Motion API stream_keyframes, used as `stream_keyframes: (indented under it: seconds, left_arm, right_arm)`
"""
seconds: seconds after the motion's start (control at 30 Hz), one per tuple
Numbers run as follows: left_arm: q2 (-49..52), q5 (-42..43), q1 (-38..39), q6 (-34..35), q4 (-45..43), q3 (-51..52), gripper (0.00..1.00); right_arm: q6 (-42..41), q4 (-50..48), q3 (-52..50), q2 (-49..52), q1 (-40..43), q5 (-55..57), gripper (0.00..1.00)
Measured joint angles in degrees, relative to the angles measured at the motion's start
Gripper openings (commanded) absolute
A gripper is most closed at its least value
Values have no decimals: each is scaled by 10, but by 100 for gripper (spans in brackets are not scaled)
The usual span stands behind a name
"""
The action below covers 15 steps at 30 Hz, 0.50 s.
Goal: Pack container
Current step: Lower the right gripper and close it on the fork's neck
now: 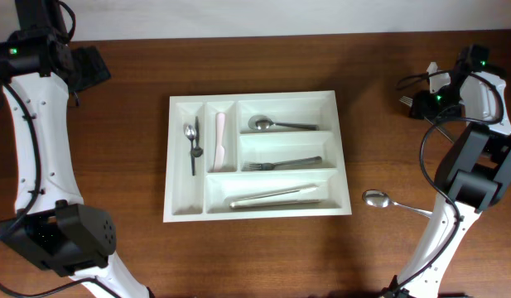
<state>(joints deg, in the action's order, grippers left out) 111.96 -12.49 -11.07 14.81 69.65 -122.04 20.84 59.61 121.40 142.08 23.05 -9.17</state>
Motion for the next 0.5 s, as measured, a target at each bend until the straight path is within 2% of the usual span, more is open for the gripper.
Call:
stream_keyframes:
  seconds: [0.13, 0.3, 0.5]
  left_arm:
    - [0, 0, 0, 0, 0, 0, 99]
    - [0, 0, 0, 0, 0, 0, 99]
    - [0, 0, 0, 0, 0, 0, 99]
  right_arm:
    - [0, 0, 0, 0, 0, 0, 49]
    - [2, 2, 0, 1, 0, -2, 34]
    - [0, 5, 0, 1, 0, -5, 27]
